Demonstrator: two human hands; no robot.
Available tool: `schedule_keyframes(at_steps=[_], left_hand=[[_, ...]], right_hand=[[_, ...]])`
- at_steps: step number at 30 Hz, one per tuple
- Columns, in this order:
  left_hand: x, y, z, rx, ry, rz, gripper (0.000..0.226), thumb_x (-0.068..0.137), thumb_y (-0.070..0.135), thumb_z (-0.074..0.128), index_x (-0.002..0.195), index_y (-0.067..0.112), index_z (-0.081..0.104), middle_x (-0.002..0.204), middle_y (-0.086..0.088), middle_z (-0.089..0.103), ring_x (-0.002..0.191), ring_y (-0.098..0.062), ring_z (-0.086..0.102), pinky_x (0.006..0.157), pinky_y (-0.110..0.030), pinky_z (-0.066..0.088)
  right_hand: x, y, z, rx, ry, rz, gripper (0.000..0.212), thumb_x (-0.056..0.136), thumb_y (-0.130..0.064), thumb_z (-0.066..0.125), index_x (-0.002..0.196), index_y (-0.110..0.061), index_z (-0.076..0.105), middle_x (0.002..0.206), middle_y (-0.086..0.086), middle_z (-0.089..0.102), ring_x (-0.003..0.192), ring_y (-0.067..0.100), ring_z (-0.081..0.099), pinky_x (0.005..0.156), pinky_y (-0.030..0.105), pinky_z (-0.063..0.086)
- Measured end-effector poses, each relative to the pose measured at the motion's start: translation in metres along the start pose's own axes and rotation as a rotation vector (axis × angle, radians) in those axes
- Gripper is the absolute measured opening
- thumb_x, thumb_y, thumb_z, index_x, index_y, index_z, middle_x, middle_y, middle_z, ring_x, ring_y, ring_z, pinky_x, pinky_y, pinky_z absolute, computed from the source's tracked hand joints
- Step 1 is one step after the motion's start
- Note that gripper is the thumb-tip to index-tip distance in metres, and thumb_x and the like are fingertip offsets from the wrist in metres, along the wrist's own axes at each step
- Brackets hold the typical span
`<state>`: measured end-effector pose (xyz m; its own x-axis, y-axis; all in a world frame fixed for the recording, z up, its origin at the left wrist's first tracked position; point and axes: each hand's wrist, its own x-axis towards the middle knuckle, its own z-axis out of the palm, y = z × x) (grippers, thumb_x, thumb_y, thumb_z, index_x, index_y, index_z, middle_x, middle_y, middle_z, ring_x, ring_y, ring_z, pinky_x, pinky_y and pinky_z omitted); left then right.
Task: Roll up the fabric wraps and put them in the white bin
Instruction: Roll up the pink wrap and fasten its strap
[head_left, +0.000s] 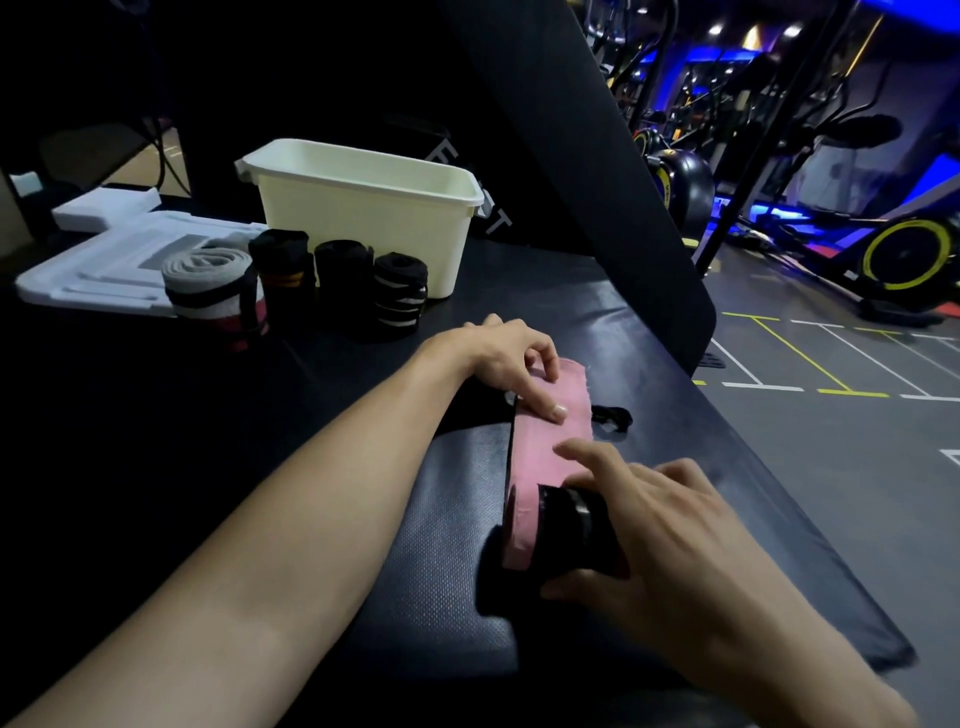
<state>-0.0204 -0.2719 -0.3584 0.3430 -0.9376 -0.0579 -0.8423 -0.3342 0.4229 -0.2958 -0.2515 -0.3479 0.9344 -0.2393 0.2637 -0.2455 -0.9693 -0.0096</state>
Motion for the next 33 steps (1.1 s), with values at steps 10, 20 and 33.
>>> schedule_keyframes(at_steps=[10, 20, 33], left_hand=[[0.000, -0.002, 0.001, -0.071, 0.026, -0.017, 0.056, 0.057, 0.076, 0.083, 0.101, 0.044, 0.069, 0.103, 0.024, 0.060, 0.115, -0.014, 0.041, 0.098, -0.040, 0.029], [0.005, -0.006, 0.004, -0.071, 0.044, -0.024, 0.046, 0.062, 0.075, 0.082, 0.097, 0.048, 0.067, 0.103, 0.023, 0.062, 0.118, -0.016, 0.042, 0.091, -0.037, 0.027], [0.005, -0.006, 0.003, -0.091, 0.019, -0.022, 0.062, 0.049, 0.080, 0.075, 0.101, 0.047, 0.068, 0.101, 0.023, 0.060, 0.115, -0.016, 0.040, 0.094, -0.039, 0.027]], right_hand=[[0.007, 0.003, 0.003, 0.162, -0.052, 0.061, 0.060, 0.078, -0.076, 0.036, 0.125, -0.043, 0.051, 0.118, -0.025, 0.043, 0.109, 0.003, 0.039, 0.086, 0.034, 0.033], [0.017, -0.001, 0.000, 0.197, -0.002, 0.147, 0.036, 0.100, -0.048, 0.052, 0.130, -0.048, 0.032, 0.093, -0.036, 0.044, 0.092, -0.022, 0.033, 0.099, 0.032, 0.024], [0.039, -0.014, 0.026, -0.150, 0.235, 0.302, 0.012, 0.096, -0.034, 0.055, 0.100, -0.026, 0.063, 0.096, -0.002, 0.055, 0.089, 0.027, 0.051, 0.070, 0.036, 0.027]])
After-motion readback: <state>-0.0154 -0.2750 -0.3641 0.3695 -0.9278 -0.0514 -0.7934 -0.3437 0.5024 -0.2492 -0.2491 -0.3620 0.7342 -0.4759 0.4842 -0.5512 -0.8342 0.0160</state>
